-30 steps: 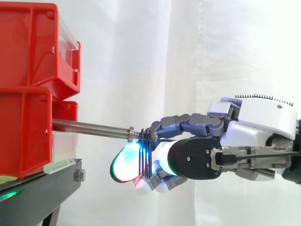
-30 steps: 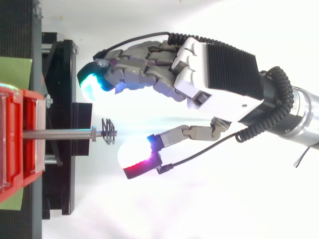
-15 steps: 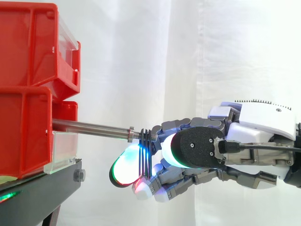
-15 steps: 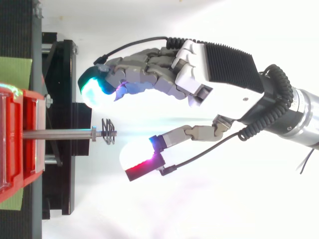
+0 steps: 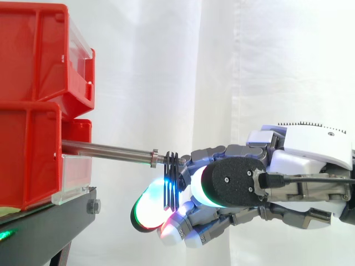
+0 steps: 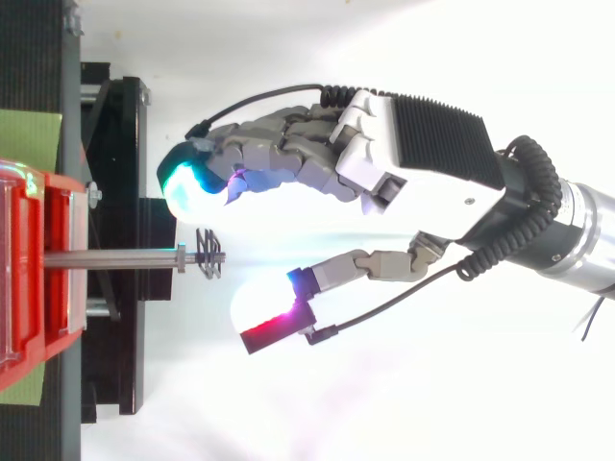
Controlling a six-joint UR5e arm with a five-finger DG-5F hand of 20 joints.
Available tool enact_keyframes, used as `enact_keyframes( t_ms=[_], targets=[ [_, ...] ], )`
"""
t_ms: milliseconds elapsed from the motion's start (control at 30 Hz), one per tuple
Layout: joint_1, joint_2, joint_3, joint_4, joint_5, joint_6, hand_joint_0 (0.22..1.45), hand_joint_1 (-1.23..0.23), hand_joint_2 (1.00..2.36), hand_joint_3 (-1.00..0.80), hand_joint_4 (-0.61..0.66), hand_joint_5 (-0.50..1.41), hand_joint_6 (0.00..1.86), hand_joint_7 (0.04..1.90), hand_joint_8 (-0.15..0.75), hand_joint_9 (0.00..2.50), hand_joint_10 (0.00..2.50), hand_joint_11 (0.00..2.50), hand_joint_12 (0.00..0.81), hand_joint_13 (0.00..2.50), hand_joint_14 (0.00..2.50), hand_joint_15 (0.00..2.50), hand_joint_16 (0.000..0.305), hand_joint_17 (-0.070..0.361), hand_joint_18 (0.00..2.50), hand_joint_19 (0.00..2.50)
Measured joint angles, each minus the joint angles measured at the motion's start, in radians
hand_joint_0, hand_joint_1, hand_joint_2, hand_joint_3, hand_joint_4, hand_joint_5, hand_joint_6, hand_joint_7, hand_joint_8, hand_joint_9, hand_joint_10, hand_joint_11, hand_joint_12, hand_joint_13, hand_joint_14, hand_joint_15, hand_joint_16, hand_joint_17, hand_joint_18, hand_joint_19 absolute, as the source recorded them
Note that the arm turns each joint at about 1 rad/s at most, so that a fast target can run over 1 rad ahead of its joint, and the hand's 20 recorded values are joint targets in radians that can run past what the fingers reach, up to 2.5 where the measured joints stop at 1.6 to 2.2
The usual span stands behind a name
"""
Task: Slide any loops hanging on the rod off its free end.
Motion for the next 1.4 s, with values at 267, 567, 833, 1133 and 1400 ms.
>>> enact_keyframes(
  t_ms=[267, 567, 833, 1133, 1400],
  targets=[
    [0.0, 0.0, 0.0, -0.012, -0.004, 0.0, 0.51, -0.6, 1.0, -0.5, 0.25, -0.14, 0.5, 0.9, 0.279, 0.75, 0.01, 0.34, 0.379, 0.55, 0.01, 0.27, 0.054, 0.122, 0.59, 0.36],
    [0.001, -0.029, 0.018, -0.001, -0.008, 0.014, 0.51, -0.6, 1.0, -0.5, 0.25, -0.14, 0.5, 0.9, 0.279, 0.75, 0.01, 0.33, 0.38, 0.55, 0.01, 0.27, 0.054, 0.122, 0.59, 0.37],
    [-0.006, -0.04, 0.042, -0.012, -0.031, 0.055, 0.53, -0.63, 1.0, -0.5, 0.24, -0.13, 0.5, 1.09, 0.278, 0.74, 0.01, 0.35, 0.374, 0.54, 0.01, 0.27, 0.053, 0.119, 0.58, 0.36],
    [-0.007, -0.041, 0.058, -0.013, -0.045, 0.059, 0.53, -0.63, 1.0, -0.5, 0.24, -0.12, 0.5, 1.18, 0.277, 0.72, 0.01, 0.35, 0.373, 0.54, 0.01, 0.28, 0.053, 0.119, 0.59, 0.37],
    [-0.005, -0.041, 0.059, -0.011, -0.047, 0.058, 0.54, -0.63, 1.0, -0.49, 0.21, -0.12, 0.53, 1.25, 0.276, 0.74, 0.01, 0.36, 0.372, 0.55, 0.01, 0.28, 0.052, 0.117, 0.59, 0.37]
  ],
)
